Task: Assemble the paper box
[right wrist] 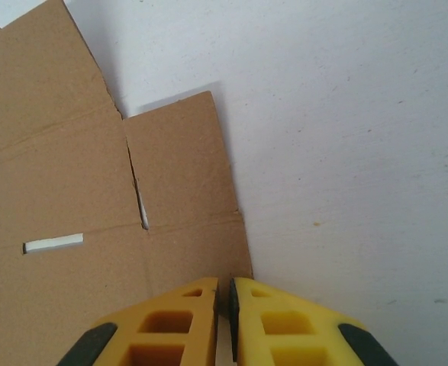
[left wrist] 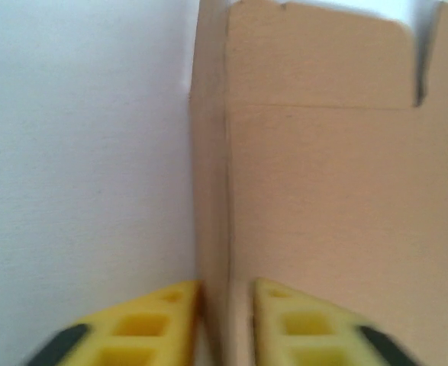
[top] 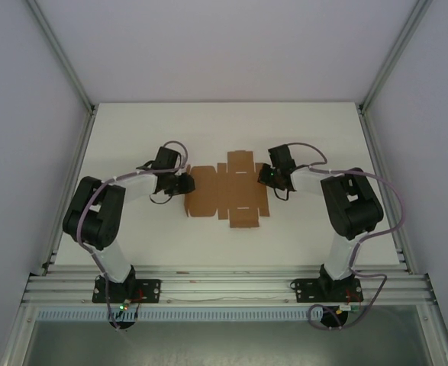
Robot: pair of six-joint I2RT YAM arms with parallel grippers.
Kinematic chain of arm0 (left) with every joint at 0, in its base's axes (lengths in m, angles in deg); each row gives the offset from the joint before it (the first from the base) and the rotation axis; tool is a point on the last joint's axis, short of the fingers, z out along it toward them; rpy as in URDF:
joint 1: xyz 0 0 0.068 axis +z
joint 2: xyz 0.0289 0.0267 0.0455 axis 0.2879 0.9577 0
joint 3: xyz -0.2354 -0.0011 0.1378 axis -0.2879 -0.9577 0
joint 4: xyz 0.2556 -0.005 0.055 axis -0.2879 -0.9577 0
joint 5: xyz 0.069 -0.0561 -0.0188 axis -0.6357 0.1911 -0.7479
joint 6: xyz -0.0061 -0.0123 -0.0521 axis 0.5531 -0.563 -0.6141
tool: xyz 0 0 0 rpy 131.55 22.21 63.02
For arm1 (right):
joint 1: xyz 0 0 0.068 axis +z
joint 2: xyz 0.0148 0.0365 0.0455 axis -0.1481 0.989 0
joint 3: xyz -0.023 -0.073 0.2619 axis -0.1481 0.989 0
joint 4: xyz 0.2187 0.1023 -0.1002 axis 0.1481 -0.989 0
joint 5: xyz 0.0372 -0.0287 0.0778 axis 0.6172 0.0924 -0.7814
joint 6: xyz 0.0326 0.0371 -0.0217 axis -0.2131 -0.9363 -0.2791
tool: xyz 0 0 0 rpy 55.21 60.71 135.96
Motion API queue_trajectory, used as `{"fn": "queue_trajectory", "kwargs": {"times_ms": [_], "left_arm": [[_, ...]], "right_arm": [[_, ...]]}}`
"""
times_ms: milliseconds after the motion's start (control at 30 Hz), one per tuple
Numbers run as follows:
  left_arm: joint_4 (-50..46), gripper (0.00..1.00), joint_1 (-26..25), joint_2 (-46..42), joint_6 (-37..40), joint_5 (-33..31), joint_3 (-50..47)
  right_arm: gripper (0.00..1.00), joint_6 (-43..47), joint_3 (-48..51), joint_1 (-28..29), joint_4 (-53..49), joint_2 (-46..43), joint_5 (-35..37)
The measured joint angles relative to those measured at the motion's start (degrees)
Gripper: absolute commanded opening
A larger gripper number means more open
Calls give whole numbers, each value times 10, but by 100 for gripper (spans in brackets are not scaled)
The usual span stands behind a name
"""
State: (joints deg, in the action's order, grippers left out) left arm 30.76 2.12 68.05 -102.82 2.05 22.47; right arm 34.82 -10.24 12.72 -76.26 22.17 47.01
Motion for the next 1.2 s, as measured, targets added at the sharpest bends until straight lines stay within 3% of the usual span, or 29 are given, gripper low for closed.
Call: {"fn": "queue_trajectory", "kwargs": {"times_ms": [67,133,400,467,600,800,1200], "left_arm": [[-5,0,0,0,0,-9,1],[-5,0,0,-5,3,-10,2],[21,0,-4,-139,2,21,2],[43,0,-4,-182,2,40,2],[85,0,-4,-261,2,83,1],[144,0,-4,-339,-8,150,-11],[243,0,-4,-435,-44,259,-51]], "right_arm": [[18,2,2,-3,0,-3,-2],[24,3,9,-9,-2,-11,-9],[75,32,72,-85,-21,-137,-82],[82,39,87,-114,-9,-181,-127],[83,50,115,-160,28,-254,-229],[83,75,124,-168,49,-305,-339],[81,137,96,-184,63,-313,-441]]}}
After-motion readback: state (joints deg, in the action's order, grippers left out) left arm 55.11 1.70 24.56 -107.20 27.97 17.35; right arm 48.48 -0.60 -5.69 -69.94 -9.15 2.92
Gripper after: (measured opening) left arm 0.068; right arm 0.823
